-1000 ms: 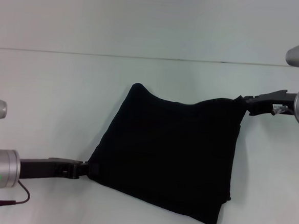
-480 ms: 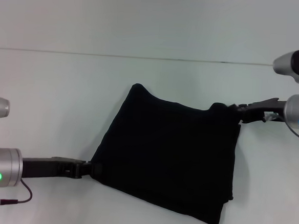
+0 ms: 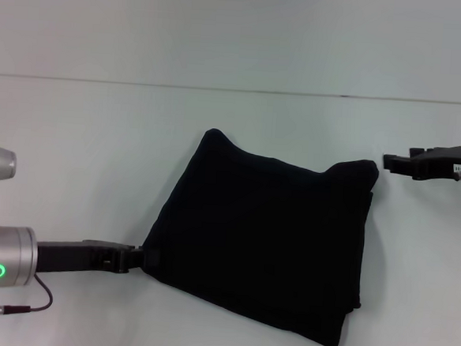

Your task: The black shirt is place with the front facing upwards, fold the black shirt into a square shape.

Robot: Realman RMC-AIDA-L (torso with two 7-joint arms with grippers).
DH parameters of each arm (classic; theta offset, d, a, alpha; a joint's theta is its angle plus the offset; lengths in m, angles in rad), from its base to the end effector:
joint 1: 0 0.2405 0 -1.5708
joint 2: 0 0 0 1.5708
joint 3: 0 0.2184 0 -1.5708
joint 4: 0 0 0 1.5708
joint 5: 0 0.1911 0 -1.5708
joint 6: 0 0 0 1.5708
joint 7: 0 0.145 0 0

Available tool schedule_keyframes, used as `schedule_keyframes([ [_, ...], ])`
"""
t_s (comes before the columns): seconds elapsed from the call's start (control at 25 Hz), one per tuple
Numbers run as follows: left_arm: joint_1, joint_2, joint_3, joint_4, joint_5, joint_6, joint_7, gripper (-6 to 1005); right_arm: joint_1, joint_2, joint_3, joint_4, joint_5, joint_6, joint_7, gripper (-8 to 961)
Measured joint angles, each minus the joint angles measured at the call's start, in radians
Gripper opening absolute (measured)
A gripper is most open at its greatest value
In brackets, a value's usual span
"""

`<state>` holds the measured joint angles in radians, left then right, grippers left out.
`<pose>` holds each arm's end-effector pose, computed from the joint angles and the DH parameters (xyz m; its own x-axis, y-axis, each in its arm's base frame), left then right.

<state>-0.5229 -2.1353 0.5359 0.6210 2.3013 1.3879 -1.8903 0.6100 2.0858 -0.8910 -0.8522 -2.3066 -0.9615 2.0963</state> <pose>-0.2662 0.2878 -0.0107 0.4143 0.8108 0.4135 0.8957 -0.4439 -0.0272 0.2385 0.3802 0.0389 0.6672 -0.6305 -0.3966 -0.7314 -0.4534 -0.5095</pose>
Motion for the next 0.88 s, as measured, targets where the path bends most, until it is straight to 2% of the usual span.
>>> schedule_keyframes([
  [0.2, -0.003, -0.004, 0.001, -0.001, 0.001, -0.008, 0.000, 94, -0.003, -0.023, 0.036, -0.089, 0.014, -0.256, 0.159, 606],
  [0.36, -0.004, -0.005, -0.001, -0.001, -0.001, -0.009, 0.000, 94, 0.026, -0.060, 0.032, -0.089, 0.009, -0.491, 0.334, 771],
  [0.44, -0.004, -0.006, 0.000, -0.002, -0.001, -0.013, 0.002, 94, 0.034, -0.068, 0.032, -0.073, 0.009, -0.568, 0.401, 793],
  [0.6, -0.001, -0.011, 0.000, -0.005, 0.001, -0.026, 0.006, 94, 0.038, -0.075, 0.026, -0.021, 0.009, -0.610, 0.456, 825],
  [0.8, 0.003, -0.012, 0.002, -0.007, 0.001, -0.028, 0.010, 95, 0.060, -0.067, -0.003, 0.112, -0.008, -0.555, 0.420, 825],
  [0.88, 0.003, -0.012, 0.002, -0.007, 0.003, -0.028, 0.010, 95, 0.065, -0.058, -0.008, 0.135, -0.013, -0.552, 0.409, 824],
])
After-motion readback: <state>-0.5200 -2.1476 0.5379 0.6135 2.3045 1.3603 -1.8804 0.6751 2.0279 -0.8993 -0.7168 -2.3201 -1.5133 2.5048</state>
